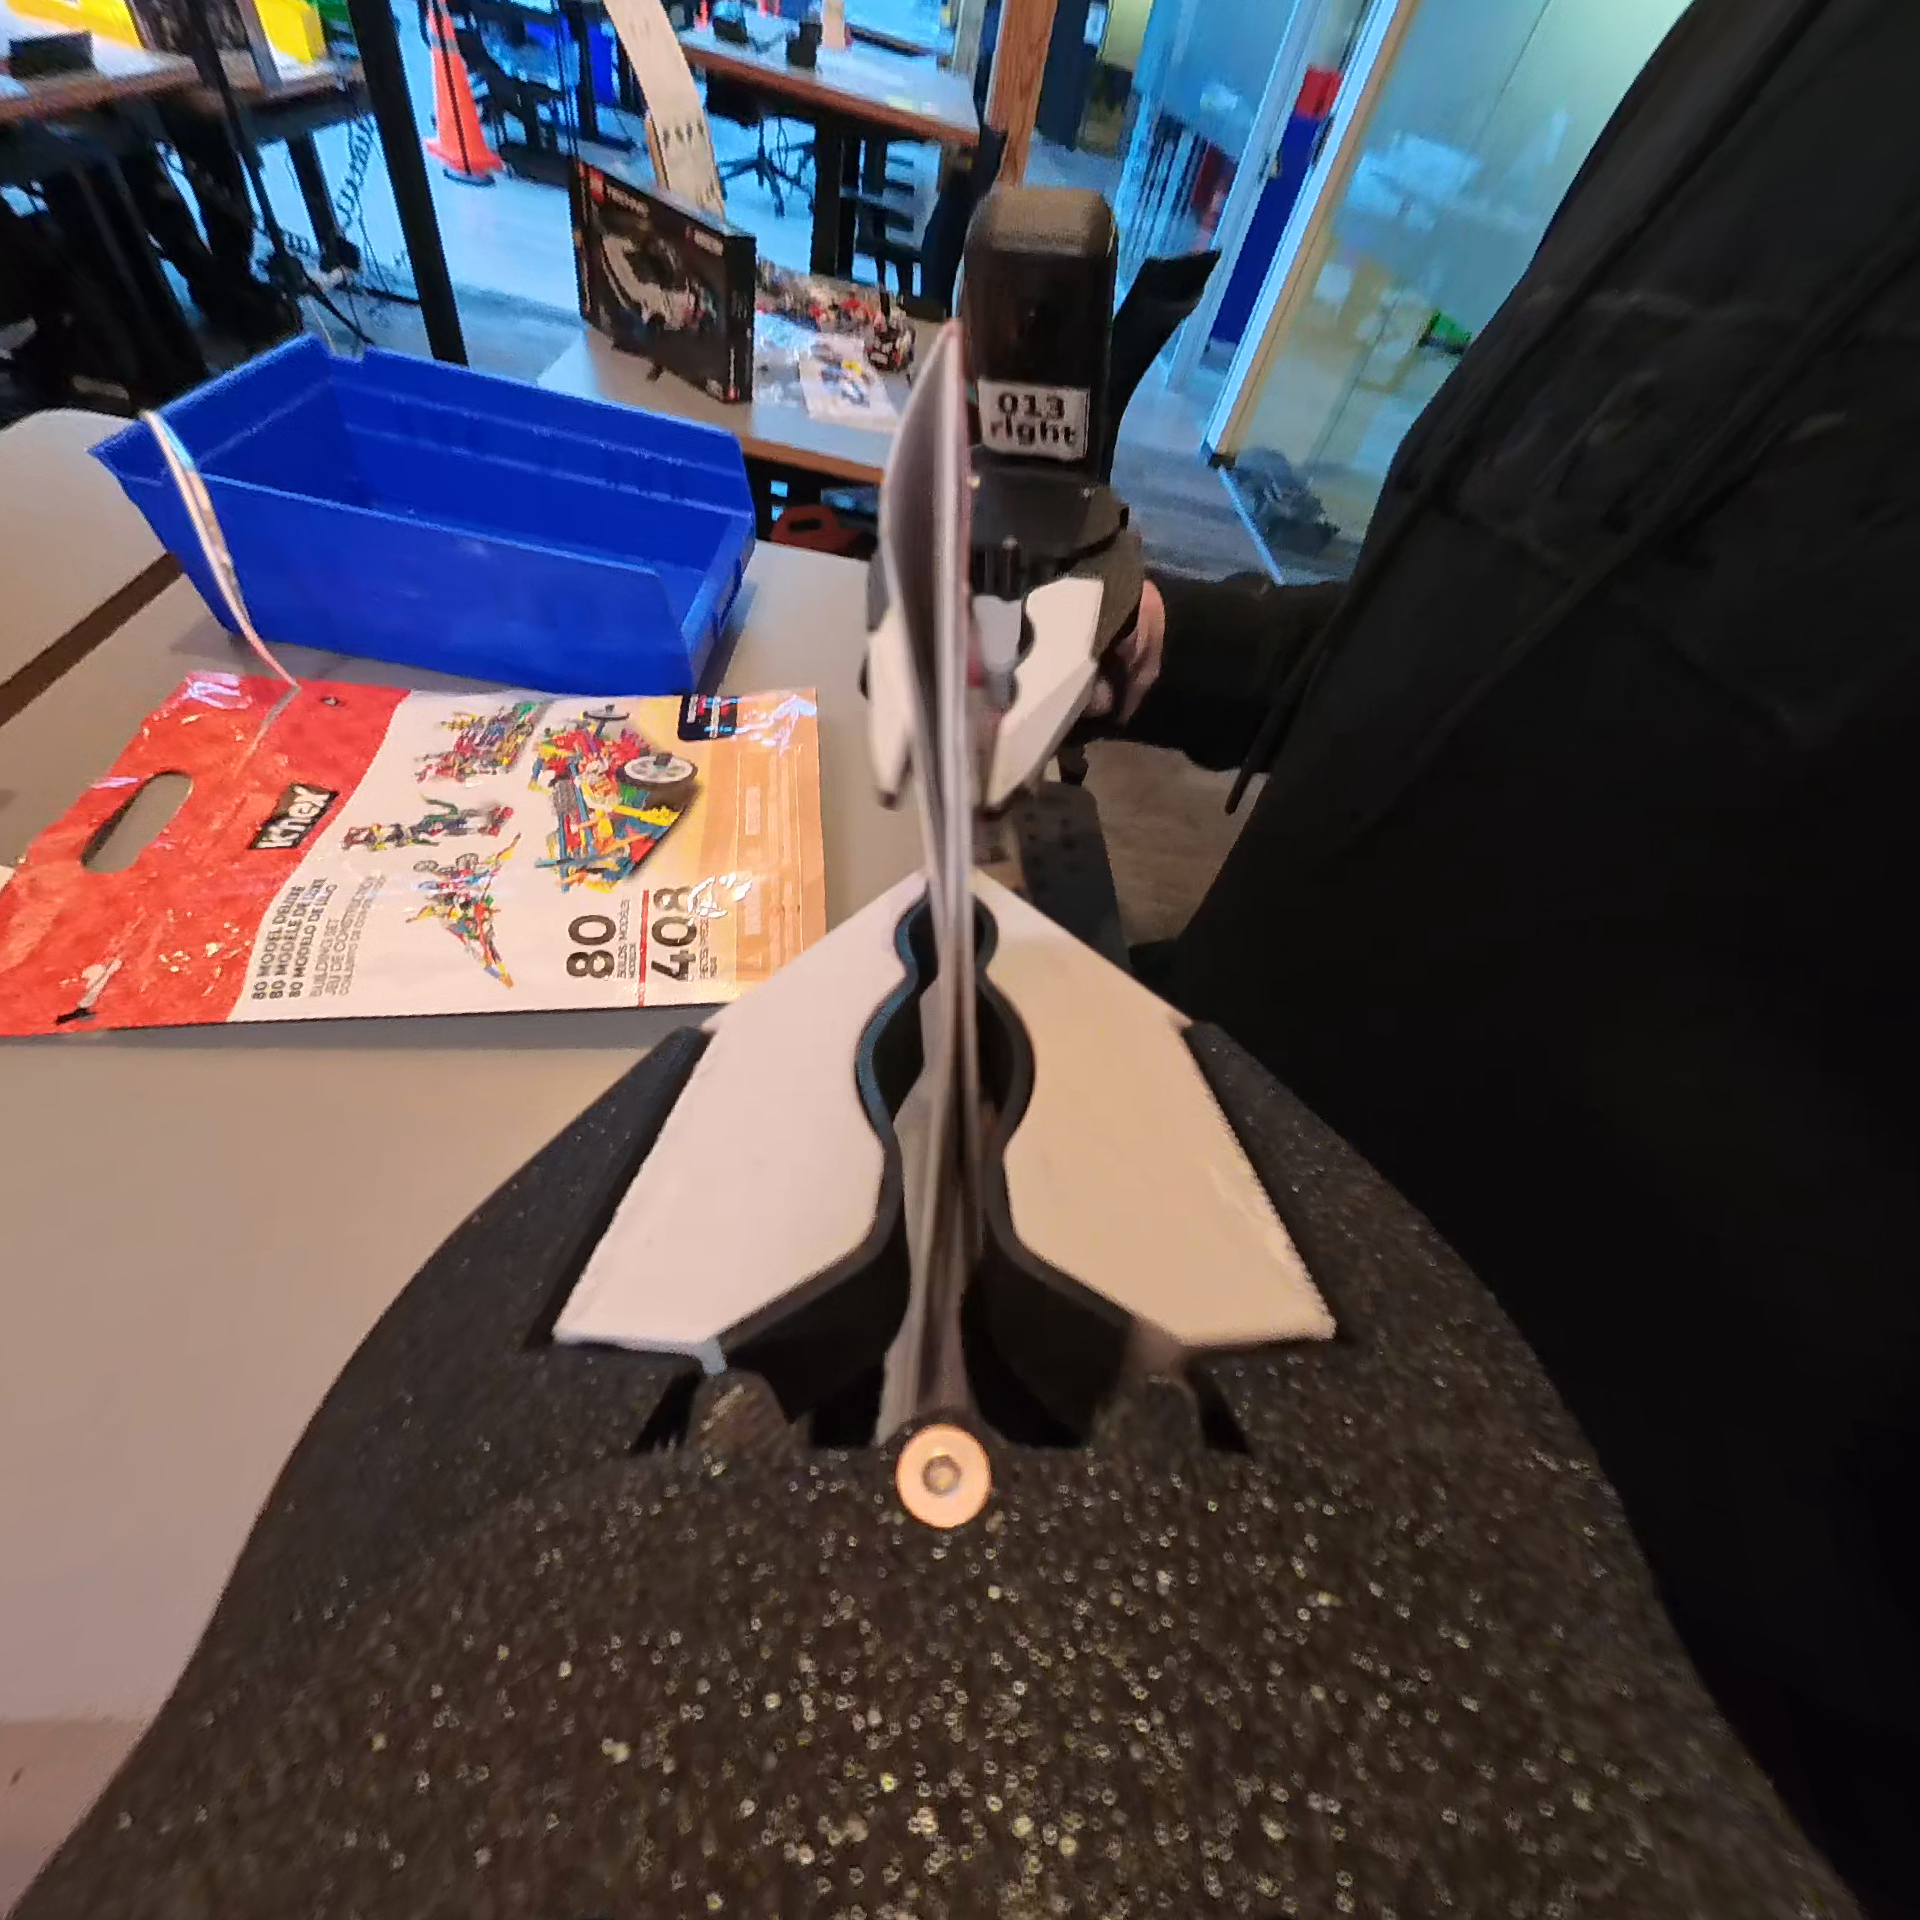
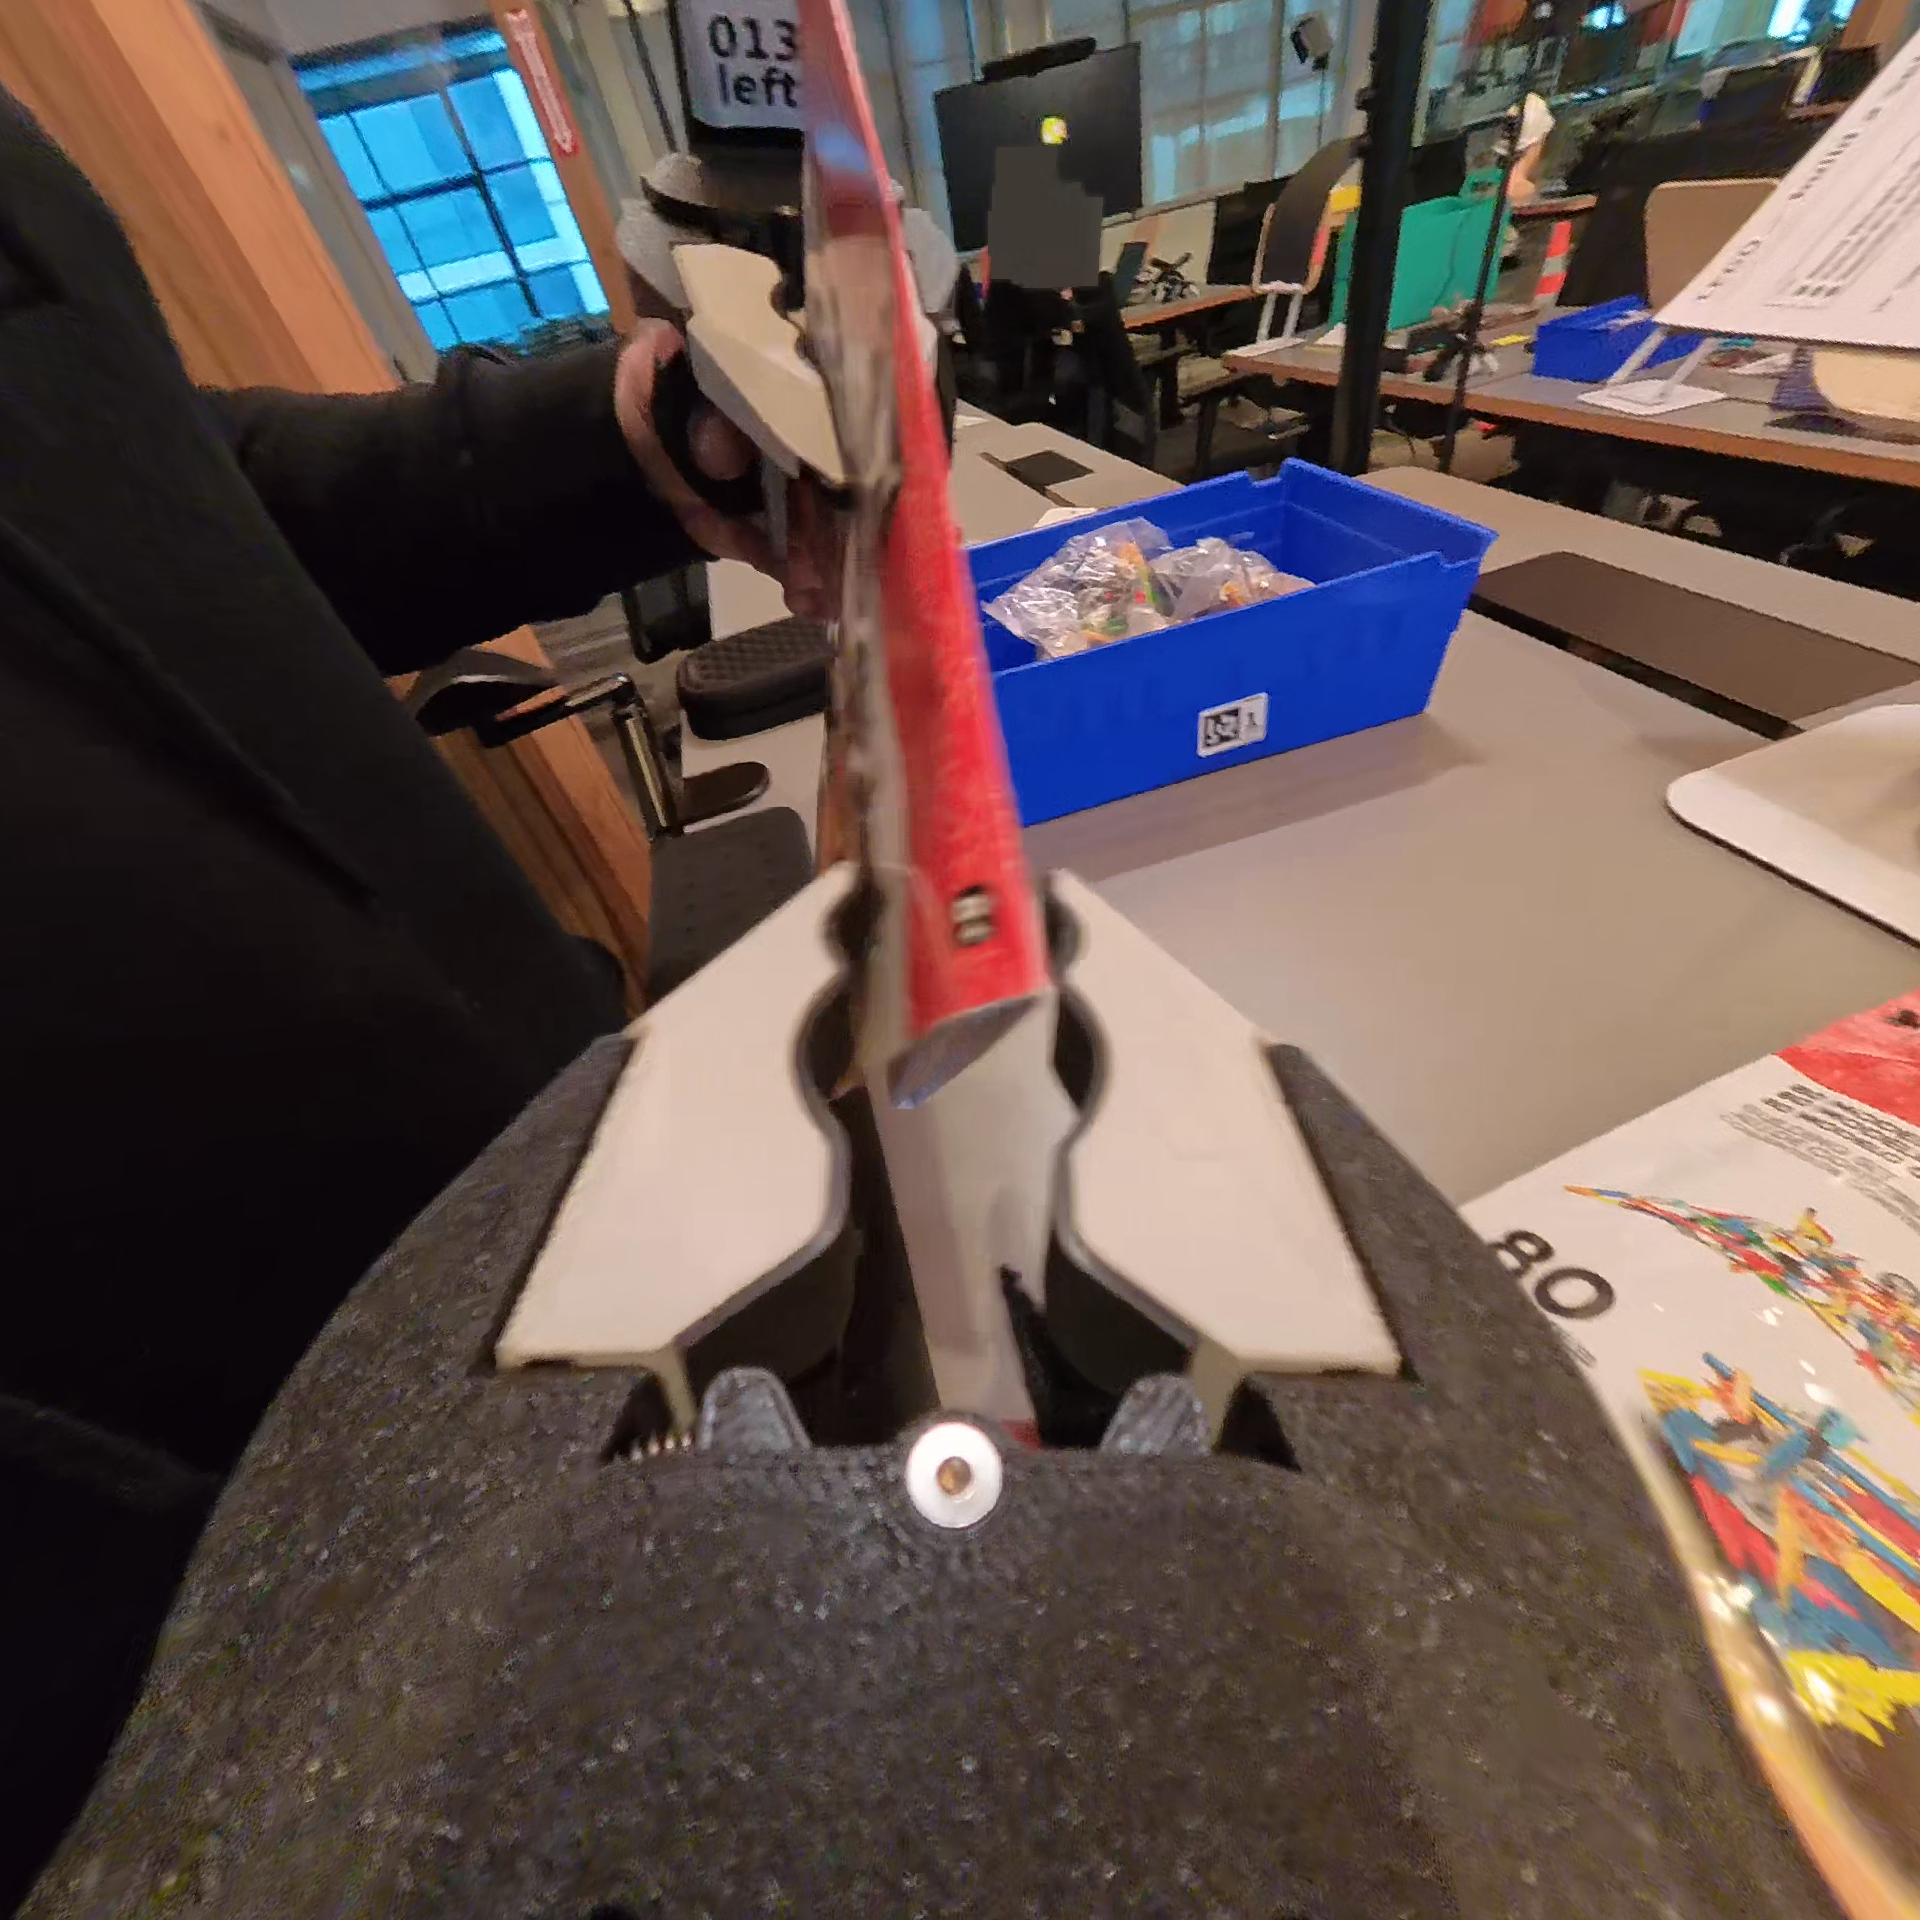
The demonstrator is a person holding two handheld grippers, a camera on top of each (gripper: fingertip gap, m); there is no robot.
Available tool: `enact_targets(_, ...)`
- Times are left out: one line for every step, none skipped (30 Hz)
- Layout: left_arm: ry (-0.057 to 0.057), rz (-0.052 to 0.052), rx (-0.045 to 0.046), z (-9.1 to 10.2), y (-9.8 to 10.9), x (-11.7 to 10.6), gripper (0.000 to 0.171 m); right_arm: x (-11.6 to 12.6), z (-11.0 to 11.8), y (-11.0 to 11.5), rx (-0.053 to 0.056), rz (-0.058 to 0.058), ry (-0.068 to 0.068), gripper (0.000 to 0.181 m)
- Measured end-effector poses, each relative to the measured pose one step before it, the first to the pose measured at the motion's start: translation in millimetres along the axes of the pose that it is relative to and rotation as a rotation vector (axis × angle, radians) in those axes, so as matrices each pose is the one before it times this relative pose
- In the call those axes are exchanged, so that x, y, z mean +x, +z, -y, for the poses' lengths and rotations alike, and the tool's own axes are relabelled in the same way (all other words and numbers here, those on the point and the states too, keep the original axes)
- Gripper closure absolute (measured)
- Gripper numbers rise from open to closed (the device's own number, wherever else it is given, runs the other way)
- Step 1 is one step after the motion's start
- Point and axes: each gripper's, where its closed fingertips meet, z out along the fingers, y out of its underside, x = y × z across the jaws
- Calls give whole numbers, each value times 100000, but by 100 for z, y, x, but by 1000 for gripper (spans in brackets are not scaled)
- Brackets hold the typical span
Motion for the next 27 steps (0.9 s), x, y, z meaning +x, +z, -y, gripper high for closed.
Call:
enact_targets(-376, 56, 1225, 154, -60, -14, 171, -329, 229, 58, 1807, 1657, -428, 178)
enact_targets(240, 985, 1302, 129, -76, -142, 171, -8, 153, 47, 1120, -281, -84, 181)
enact_targets(-553, -391, 617, -19, -19, 54, 171, 39, 10, 25, 163, -183, 277, 181)
enact_targets(-1500, -1189, 61, -97, -14, 159, 171, -110, -36, -42, -214, 665, 11, 181)
enact_targets(-793, -193, -841, -256, 3, 24, 171, -7, -126, -79, -1011, -5, -242, 181)
enact_targets(-1348, 445, -1827, -437, 57, -125, 169, 144, -163, -108, -1477, -1056, -672, 181)
enact_targets(-1706, 12, -2468, -573, 110, -90, 167, 66, -119, -160, -1236, -670, -1067, 181)
enact_targets(-99, 746, -2288, -533, 143, -121, 167, -28, 7, -189, -510, 86, -590, 181)
enact_targets(1354, 1167, -563, -227, 125, -99, 171, -31, 188, -221, 780, 172, 324, 181)
enact_targets(711, 573, 1433, 144, 86, 24, 171, 3, 339, -232, 2048, 117, 1403, 181)
enact_targets(-194, 122, 2544, 416, 14, 54, 171, 20, 258, -169, 1864, 304, 2076, 181)
enact_targets(327, 632, 2519, 441, -19, -23, 171, 64, -9, -71, 805, -9, 1716, 175)
enact_targets(-589, -1316, 2084, 349, 8, 223, 171, 120, -204, 38, -137, -781, 865, 160)
enact_targets(-483, -1111, 2347, 354, 51, 184, 171, 53, -326, 138, -953, -660, 509, 147)
enact_targets(-33, 92, 2327, 297, 61, 7, 171, -76, -349, 226, -1324, 28, 426, 138)
enact_targets(-884, -579, 1755, 174, 64, 49, 171, -189, -169, 210, -303, 373, -222, 143)
enact_targets(-967, -647, 1519, 83, 27, 31, 171, -68, 58, 149, 969, -584, -202, 157)
enact_targets(-385, 366, 1263, 29, -16, -95, 171, 62, 122, 111, 1144, -727, 1155, 171)
enact_targets(-205, 48, 1130, 17, -59, -33, 171, 3, 106, 78, 903, 207, 1836, 181)
enact_targets(-707, -805, 894, 1, -94, 98, 171, -67, 111, 7, 741, 293, 498, 181)
enact_targets(-995, -24, 192, -83, -60, -24, 171, -134, 44, -31, -95, 73, -1182, 181)
enact_targets(-1993, 489, -473, -167, -46, -154, 169, -94, -35, -41, -1029, -426, -1873, 181)
enact_targets(-2601, -9, -1379, -364, -38, -160, 152, 37, 26, -78, -888, -1137, -1746, 181)
enact_targets(-1531, -202, -2560, -632, -10, -140, 142, 24, 101, -104, -338, -695, -812, 181)
enact_targets(265, -902, -2828, -764, 30, 39, 144, -26, 120, -104, -37, -142, -419, 181)
enact_targets(490, -349, -1748, -599, 21, -28, 155, 25, 27, -46, -670, -574, -972, 181)
enact_targets(330, 739, 91, -314, -20, -182, 168, 31, -85, 23, -1207, -890, -1430, 181)
